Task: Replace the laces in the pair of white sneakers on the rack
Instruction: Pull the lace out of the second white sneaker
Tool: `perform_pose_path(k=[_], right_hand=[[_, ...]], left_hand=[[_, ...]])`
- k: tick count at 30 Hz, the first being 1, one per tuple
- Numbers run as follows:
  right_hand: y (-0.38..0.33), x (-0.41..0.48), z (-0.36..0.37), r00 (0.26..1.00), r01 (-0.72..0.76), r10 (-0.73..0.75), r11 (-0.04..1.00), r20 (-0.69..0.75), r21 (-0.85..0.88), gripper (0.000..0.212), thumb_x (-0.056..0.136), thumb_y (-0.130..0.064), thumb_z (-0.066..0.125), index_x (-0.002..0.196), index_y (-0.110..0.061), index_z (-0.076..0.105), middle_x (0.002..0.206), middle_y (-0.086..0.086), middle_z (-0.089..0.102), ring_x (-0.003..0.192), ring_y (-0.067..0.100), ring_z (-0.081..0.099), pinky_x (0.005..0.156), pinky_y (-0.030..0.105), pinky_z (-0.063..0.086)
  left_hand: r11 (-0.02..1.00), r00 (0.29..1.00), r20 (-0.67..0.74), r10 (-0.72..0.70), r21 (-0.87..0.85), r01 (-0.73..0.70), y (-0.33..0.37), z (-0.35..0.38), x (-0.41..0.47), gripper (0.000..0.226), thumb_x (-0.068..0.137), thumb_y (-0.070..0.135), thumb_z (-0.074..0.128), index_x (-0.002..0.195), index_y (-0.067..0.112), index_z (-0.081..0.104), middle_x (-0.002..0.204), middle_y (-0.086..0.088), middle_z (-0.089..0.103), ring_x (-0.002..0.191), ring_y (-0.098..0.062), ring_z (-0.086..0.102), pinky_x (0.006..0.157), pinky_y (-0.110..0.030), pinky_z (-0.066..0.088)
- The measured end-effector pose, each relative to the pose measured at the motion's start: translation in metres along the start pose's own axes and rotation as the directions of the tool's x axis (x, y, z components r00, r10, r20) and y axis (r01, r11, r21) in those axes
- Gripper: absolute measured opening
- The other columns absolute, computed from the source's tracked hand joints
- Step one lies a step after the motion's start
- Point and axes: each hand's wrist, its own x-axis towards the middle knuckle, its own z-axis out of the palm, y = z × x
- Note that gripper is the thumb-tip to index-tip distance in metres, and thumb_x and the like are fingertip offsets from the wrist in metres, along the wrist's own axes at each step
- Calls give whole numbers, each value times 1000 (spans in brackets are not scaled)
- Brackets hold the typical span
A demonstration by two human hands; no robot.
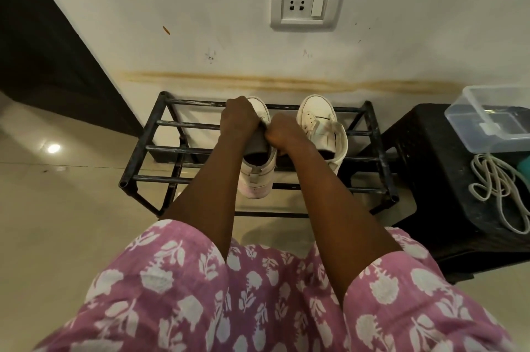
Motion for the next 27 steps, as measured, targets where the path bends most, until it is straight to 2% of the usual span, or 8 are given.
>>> perform_pose_path(k=[7,12,14,16,19,22,25,27], right_hand=[[2,2,-2,1000,-22,22,999,21,34,30,95,-11,46,117,7,55,117,24,59,104,36,60,85,40,53],[3,3,-3,999,-39,37,997,30,62,30,92,-10,51,118,6,54,116,24,59,103,36,61,83,42,54],[2,2,-3,999,-39,37,997,31,65,30,93,-12,52,117,6,54,115,23,60,102,36,62,82,41,55],[3,3,-4,999,-36,34,997,32,67,30,93,-12,52,117,6,54,116,23,60,102,35,61,83,42,55],[4,4,-6,999,-31,30,999,35,40,30,92,-8,51,118,6,54,117,23,59,104,34,61,85,41,54],[3,2,-7,999,-16,14,999,40,30,29,92,-7,51,117,5,55,115,22,60,101,34,61,82,40,54],[1,1,-6,999,-12,11,1000,46,24,25,94,-9,48,114,4,57,109,21,62,92,33,64,69,34,54],[1,1,-6,999,-19,18,1000,48,17,25,95,-10,48,114,3,57,109,20,62,88,31,64,64,33,54]], left_hand=[[953,986,-44,-162,-267,144,-8,-3,1,29,84,12,59,106,-7,64,110,-22,64,106,-33,58,70,-27,36],[785,943,49,-330,-540,303,-18,-9,3,20,93,8,47,104,3,63,100,-14,65,108,-31,61,75,-28,53],[740,918,80,-389,-567,363,-24,-10,3,16,94,5,48,98,6,64,84,-7,61,90,-26,66,57,-22,49],[679,902,127,-412,-617,397,-24,-12,3,20,93,0,46,105,-4,61,91,-15,65,73,-22,64,59,-25,50],[823,949,6,-317,-496,278,-22,-15,11,28,90,2,49,113,-3,63,109,-20,66,101,-32,63,82,-33,51],[922,998,-60,-31,-387,5,-18,-23,8,27,78,-3,53,95,3,73,101,-15,71,100,-29,63,87,-29,49],[969,983,64,175,-187,-160,-12,-21,4,26,77,4,63,100,8,74,107,-10,71,103,-23,63,80,-18,41],[972,964,126,234,-35,-231,-8,-18,3,26,79,12,67,104,12,73,112,-9,69,108,-22,60,88,-20,42]])
